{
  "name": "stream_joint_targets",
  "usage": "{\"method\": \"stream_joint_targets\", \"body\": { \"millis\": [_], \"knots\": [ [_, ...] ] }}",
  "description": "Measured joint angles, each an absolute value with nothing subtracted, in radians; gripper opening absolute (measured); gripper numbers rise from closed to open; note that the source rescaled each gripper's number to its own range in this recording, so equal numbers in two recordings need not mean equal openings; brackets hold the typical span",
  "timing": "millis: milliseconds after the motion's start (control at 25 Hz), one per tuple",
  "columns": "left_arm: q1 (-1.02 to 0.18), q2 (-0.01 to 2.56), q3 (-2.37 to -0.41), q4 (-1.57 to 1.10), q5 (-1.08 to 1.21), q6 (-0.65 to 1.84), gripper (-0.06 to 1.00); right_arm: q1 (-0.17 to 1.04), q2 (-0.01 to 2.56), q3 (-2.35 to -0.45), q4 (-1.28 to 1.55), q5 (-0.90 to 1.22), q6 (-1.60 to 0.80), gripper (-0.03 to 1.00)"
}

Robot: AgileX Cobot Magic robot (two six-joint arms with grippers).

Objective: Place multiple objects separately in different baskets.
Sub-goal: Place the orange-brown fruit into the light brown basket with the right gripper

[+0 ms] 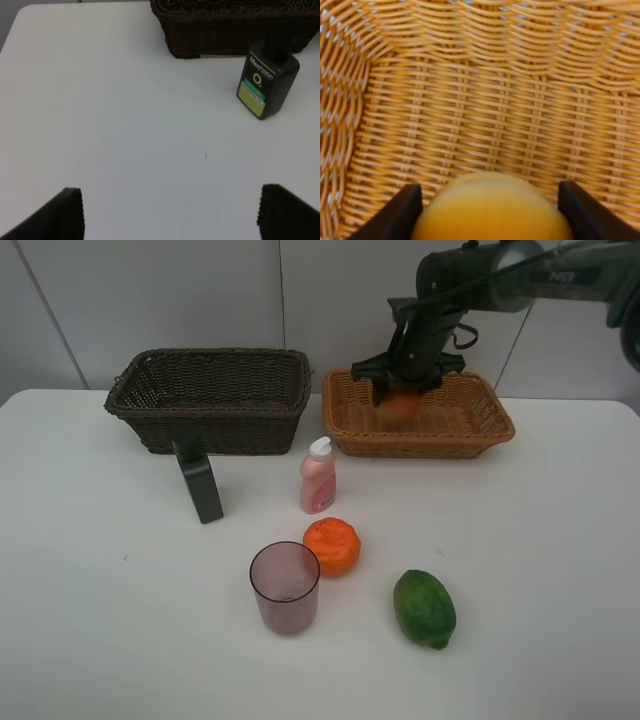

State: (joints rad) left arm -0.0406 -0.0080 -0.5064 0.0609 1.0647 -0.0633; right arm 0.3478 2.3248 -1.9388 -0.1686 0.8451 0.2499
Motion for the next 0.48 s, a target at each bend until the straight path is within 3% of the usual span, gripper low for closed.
{"method": "stream_joint_targets", "body": {
  "millis": [200,360,480],
  "knots": [
    [-0.041,-0.008,-0.506,0.061,1.065,-0.063,0.9,0.348,2.345,-1.94,-0.183,0.829,0.25,0.4],
    [-0.041,-0.008,-0.506,0.061,1.065,-0.063,0.9,0.348,2.345,-1.94,-0.19,0.824,0.25,0.81],
    [-0.041,-0.008,-0.506,0.061,1.065,-0.063,0.9,0.348,2.34,-1.94,-0.19,0.825,0.249,0.96]
  ]
}}
